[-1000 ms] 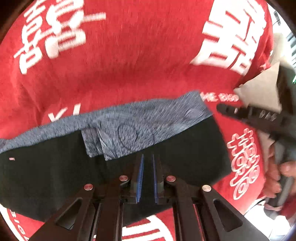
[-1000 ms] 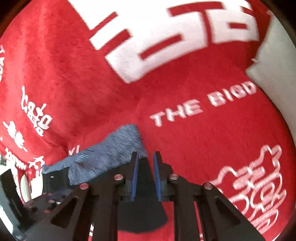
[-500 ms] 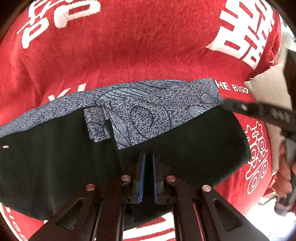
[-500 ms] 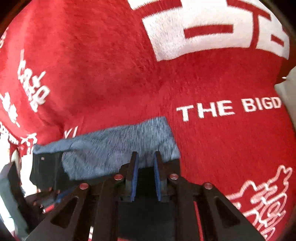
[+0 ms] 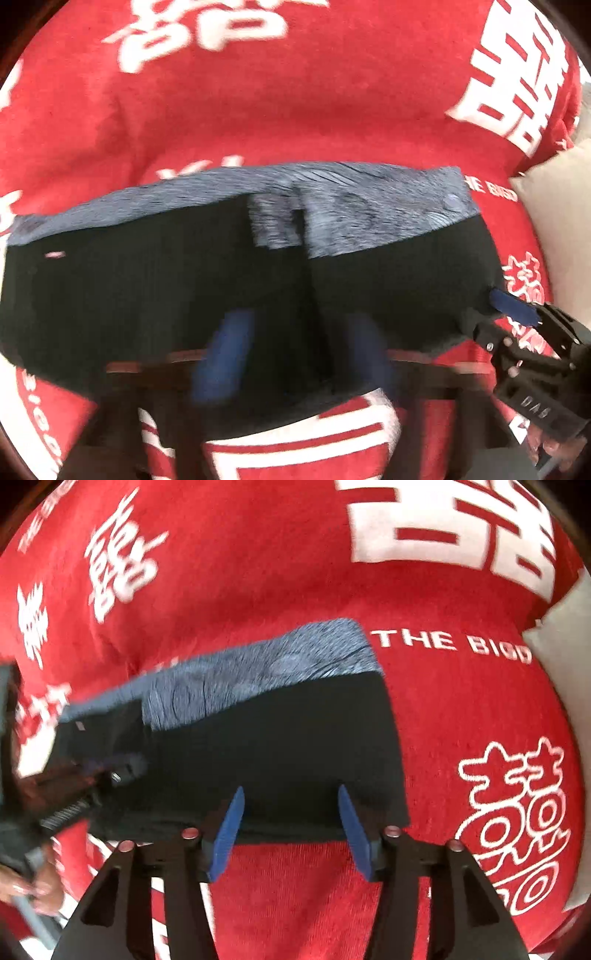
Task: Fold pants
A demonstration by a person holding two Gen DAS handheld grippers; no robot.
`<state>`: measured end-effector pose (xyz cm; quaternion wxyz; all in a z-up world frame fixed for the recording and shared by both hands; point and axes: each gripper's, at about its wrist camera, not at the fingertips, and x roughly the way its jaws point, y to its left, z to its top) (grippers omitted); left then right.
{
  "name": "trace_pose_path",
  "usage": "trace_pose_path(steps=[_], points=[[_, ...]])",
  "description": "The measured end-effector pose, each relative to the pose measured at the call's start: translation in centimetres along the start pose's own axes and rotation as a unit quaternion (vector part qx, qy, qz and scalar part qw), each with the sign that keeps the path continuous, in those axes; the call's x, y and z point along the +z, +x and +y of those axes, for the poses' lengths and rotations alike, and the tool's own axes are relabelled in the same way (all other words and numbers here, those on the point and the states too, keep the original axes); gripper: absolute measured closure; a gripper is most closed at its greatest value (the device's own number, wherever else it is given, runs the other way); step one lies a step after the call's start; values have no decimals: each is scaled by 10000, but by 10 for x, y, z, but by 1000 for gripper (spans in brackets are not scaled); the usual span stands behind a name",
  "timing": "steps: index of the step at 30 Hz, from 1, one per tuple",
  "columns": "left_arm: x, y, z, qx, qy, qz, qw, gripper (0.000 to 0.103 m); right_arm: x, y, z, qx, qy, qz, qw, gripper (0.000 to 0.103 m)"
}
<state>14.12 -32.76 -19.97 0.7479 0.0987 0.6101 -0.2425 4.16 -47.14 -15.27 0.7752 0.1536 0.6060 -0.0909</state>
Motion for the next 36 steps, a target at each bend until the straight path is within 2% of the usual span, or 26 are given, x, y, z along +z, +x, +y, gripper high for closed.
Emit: trace_pose_path(steps=[1,3,7,11,17,22,24,25,26,28,32,36], points=[[-4,-6,2,19,-7,-122,9999,20,0,1,5,-127,-178,29,9998,40],[-9,-10,6,-4,-50,-73,10000,20,3,1,10,-217,-264,95,9994,38],[-23,-14,18,-20,-251,32,9997,20,7,-1,10,-217,-146,228,9994,36],[-34,-17,31,66,-517,109,9986,20,7,-1,26,-221,-339,338,9986,36],[-51,-27,57,168,-784,130,9967,20,20,-5,56,251,-263,210,9991,35],[-65,-32,82,213,-1012,139,9945,20,39,10,87,397,-426,218,9981,35],[-68,-33,90,207,-1090,134,9937,20,43,30,105,402,-592,465,9963,37],[-69,-33,93,207,-1128,136,9933,20,42,43,110,460,-570,741,9946,46],[-70,-32,97,212,-1170,144,9928,20,41,55,114,482,-506,951,9930,47],[-70,-32,106,225,-1269,161,9915,20,40,54,125,306,-634,765,9946,45],[-73,-35,123,228,-1416,181,9895,20,38,40,126,606,-448,674,9949,39],[-75,-35,133,238,-1558,217,9873,20,35,19,120,227,-561,447,9972,26]])
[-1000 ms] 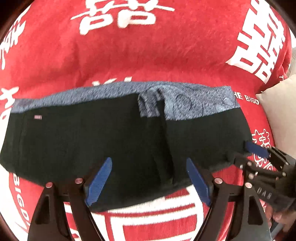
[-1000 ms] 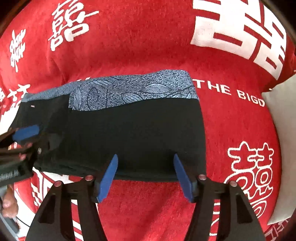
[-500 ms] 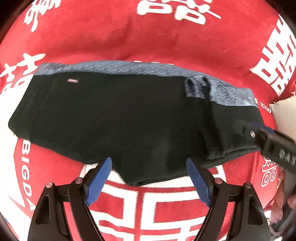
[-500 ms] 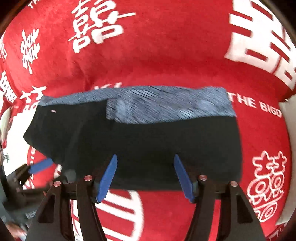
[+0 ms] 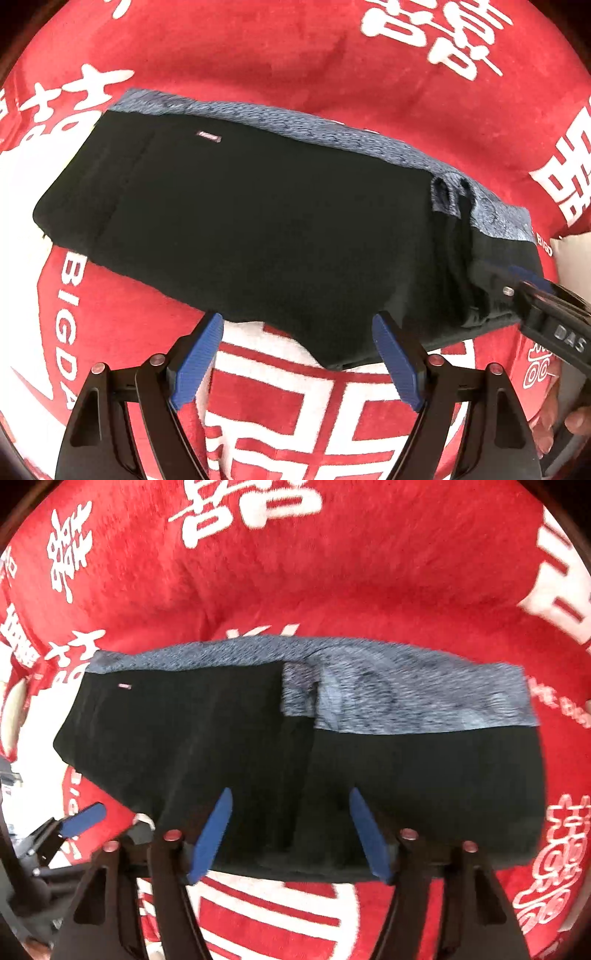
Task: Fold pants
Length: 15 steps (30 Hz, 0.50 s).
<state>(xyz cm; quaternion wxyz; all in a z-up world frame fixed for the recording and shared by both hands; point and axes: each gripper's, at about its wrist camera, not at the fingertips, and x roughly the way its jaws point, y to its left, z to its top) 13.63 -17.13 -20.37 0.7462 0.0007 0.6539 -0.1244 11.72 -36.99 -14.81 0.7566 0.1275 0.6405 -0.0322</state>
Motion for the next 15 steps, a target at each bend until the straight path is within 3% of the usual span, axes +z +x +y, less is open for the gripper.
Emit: trace_pose_path(steps=[4,15], points=[[0,1,7,17,-86,36,10000,20,1,-6,4,-480,-196,43,9986,20],[2,-1,26,6,-254,8,9997,20,-3,14,14,-758,-246,342,9962,18]])
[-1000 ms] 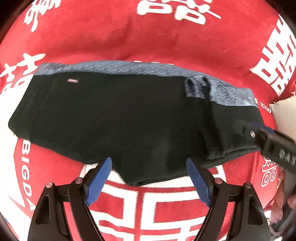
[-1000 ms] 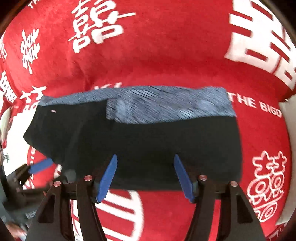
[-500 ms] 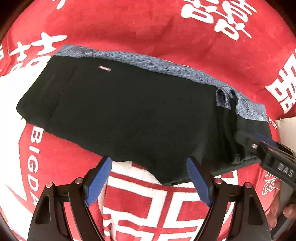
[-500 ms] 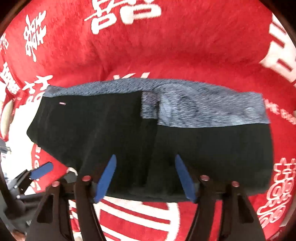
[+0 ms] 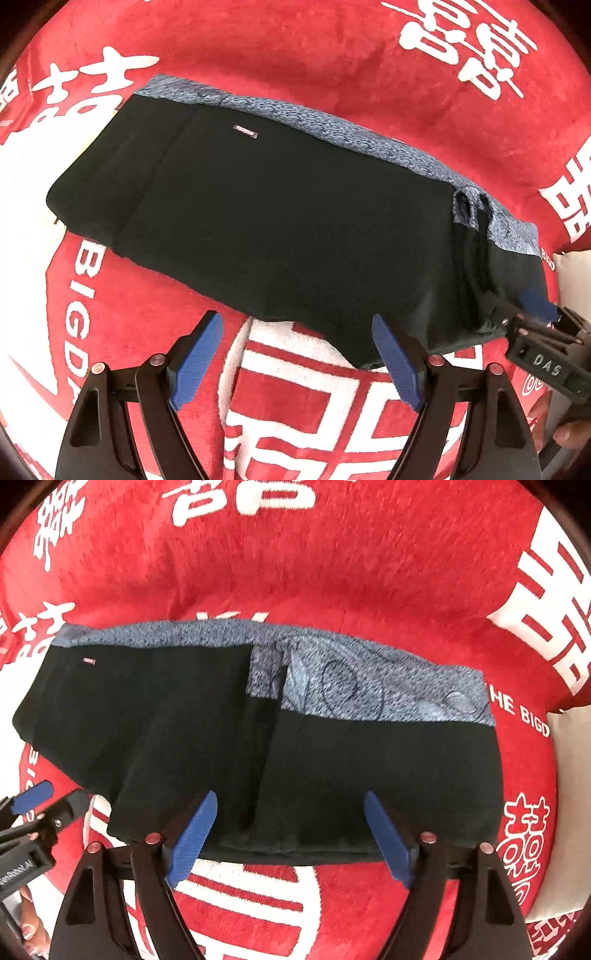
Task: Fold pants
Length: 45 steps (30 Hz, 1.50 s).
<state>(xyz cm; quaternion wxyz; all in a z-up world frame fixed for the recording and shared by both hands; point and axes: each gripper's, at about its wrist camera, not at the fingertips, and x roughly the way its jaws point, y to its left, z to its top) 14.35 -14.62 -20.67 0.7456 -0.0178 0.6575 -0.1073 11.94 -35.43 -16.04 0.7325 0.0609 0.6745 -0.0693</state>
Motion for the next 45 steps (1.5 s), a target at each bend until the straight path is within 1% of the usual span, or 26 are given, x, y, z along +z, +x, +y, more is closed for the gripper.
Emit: trace_pose_path(steps=[3,5,6,7,9,12,15,17,19,23,26,28,34,36,38,40,42,43,44,45], points=[[1,-2,7,-24,-74,-20,10000,20,-3,14,0,37,90,280,9996,17],[2,-3,12,-45,-118,-38,9999,20,-5,18,2,79,9,320,9995,11],[2,-4,16,-76,-151,-60,9998,20,-5,20,5,151,-59,365,9992,3],[3,-5,18,-99,-173,-75,9998,20,-6,23,7,156,-113,419,9989,0],[3,-7,25,-221,-291,-120,9993,20,-9,26,12,-9,-270,463,9986,0],[1,-10,43,-446,-547,-167,9974,20,-11,26,12,-38,-253,410,9988,0],[1,-13,65,-572,-840,-306,9944,20,-14,27,14,-91,-281,371,9989,0],[3,-16,85,-684,-1137,-461,9901,20,-14,29,16,-136,-308,352,9988,0],[6,-19,114,-855,-1547,-677,9819,20,-16,29,19,-141,-298,331,9989,0],[13,-13,159,-1008,-2147,-974,9666,20,-16,35,21,-137,-293,272,9991,0],[15,-2,181,-1413,-2472,-1037,9530,20,-17,35,21,-149,-301,220,9992,0],[17,8,188,-1668,-2587,-1040,9457,20,-17,35,22,-156,-307,202,9992,0],[22,18,192,-2202,-2681,-1194,9302,20,-16,37,25,-188,-300,203,9992,0],[24,20,193,-2338,-2746,-1224,9246,20,-15,38,24,-204,-289,211,9992,0],[28,21,193,-2404,-2783,-1259,9213,20,-13,40,25,-220,-285,217,9991,0],[33,20,191,-2520,-2854,-1301,9155,20,-11,40,25,-230,-286,222,9991,0],[38,12,188,-2692,-2795,-1494,9094,20,-10,41,25,-224,-288,223,9991,0],[41,10,186,-2708,-2712,-1573,9101,20,-10,42,24,-217,-288,221,9991,0],[44,11,184,-2633,-2655,-1575,9140,20,-9,43,24,-209,-293,216,9991,0],[47,17,182,-2505,-2664,-1466,9191,20,-9,43,23,-206,-291,209,9991,0]])
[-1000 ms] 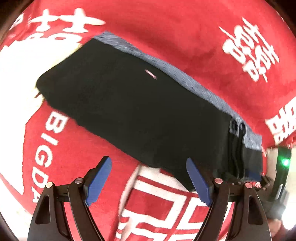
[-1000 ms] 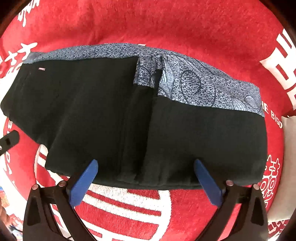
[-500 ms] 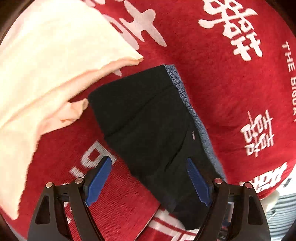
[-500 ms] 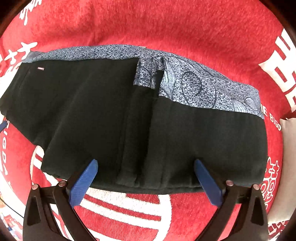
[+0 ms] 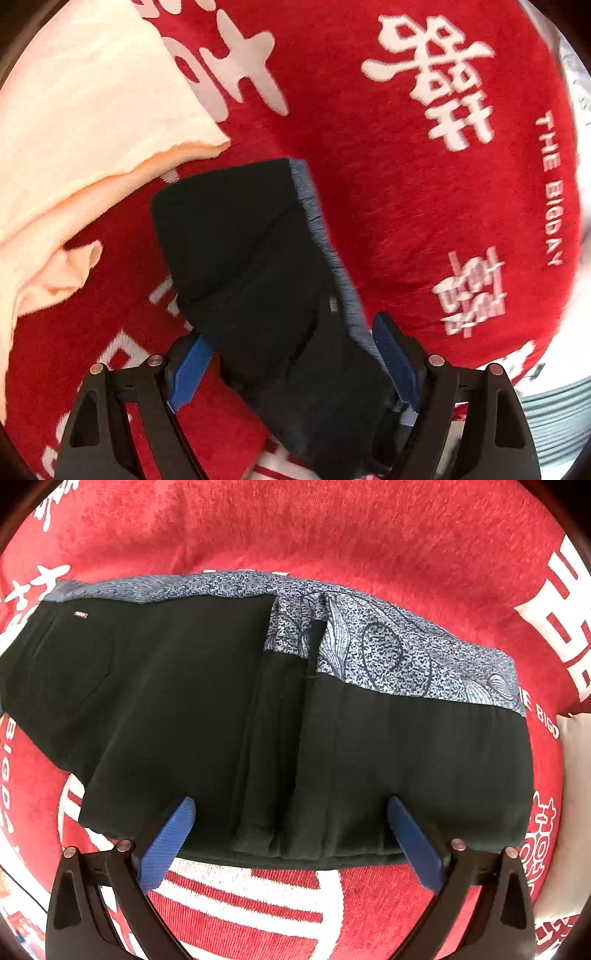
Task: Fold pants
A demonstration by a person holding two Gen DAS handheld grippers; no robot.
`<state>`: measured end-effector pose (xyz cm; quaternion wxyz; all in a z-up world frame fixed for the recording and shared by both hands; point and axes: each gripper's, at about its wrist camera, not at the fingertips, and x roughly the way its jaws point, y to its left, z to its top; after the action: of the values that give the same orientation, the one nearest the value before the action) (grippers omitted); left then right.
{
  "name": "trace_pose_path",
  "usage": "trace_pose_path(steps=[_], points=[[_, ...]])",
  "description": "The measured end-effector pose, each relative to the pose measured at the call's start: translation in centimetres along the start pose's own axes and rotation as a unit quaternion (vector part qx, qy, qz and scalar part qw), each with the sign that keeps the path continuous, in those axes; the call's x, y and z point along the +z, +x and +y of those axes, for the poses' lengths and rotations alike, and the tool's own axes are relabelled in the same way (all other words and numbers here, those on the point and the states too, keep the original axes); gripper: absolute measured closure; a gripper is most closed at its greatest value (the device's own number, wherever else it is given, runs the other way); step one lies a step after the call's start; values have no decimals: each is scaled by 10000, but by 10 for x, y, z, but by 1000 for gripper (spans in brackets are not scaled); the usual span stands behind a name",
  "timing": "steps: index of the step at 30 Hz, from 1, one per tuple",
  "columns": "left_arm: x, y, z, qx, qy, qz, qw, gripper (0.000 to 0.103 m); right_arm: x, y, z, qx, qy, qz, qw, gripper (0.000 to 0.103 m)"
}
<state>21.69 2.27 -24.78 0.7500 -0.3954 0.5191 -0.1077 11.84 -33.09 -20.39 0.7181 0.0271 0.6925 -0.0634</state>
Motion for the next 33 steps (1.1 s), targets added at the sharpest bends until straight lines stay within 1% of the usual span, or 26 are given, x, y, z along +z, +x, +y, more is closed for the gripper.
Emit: trace_pose_path(steps=[2,4,5,6,7,9,11,12,13,14,16,17,21,23,25,26,27,30,31,33], points=[[1,12,7,148,-181,154,9996,20,0,0,0,-3,-3,-3,10000,0],[2,14,7,204,-270,58,9994,20,1,1,0,1,-9,-1,10000,0],[2,15,3,359,-221,70,9991,22,1,1,0,3,-15,4,10000,0],[2,16,-2,640,-120,56,9979,35,2,0,0,4,-23,18,10000,0],[1,16,-7,897,-5,41,9960,55,2,-2,0,-2,-30,42,10000,0],[0,17,-13,1317,219,52,9910,74,5,-8,1,-50,-57,99,9999,0],[-3,14,-22,1449,446,0,9884,76,12,-25,2,23,-66,14,10000,0],[-7,13,-34,1613,740,-65,9841,76,18,-37,3,150,-79,-87,9998,0],[-11,13,-47,1791,1086,-142,9777,76,24,-46,4,261,-102,-156,9995,0],[-17,13,-60,1941,1410,-223,9705,76,34,-57,8,469,-150,-214,9986,0],[-30,14,-84,2164,1982,-369,9553,76,54,-69,16,837,-236,-199,9960,0],[-35,14,-91,2216,2152,-409,9502,76,66,-73,22,1044,-275,-166,9940,0],[-52,15,-115,2432,2914,-539,9236,76,124,-86,56,1915,-482,74,9803,0],[-59,12,-120,2469,3214,-576,9124,76,150,-89,80,2194,-669,237,9731,0],[-63,12,-125,2494,3396,-621,9048,76,169,-91,114,2412,-880,464,9654,0],[-63,11,-126,2490,3442,-629,9031,76,179,-92,129,2487,-1023,543,9616,0],[-65,11,-129,2498,3504,-639,9004,76,187,-96,150,2498,-1232,603,9585,0],[-71,8,-131,2492,3642,-675,8948,76,207,-100,195,2423,-1744,773,9513,0],[-73,9,-134,2498,3687,-688,8927,76,213,-97,210,2461,-1847,939,9469,0],[-76,9,-138,2495,3781,-724,8886,76,216,-83,234,2520,-1953,1416,9372,0]])
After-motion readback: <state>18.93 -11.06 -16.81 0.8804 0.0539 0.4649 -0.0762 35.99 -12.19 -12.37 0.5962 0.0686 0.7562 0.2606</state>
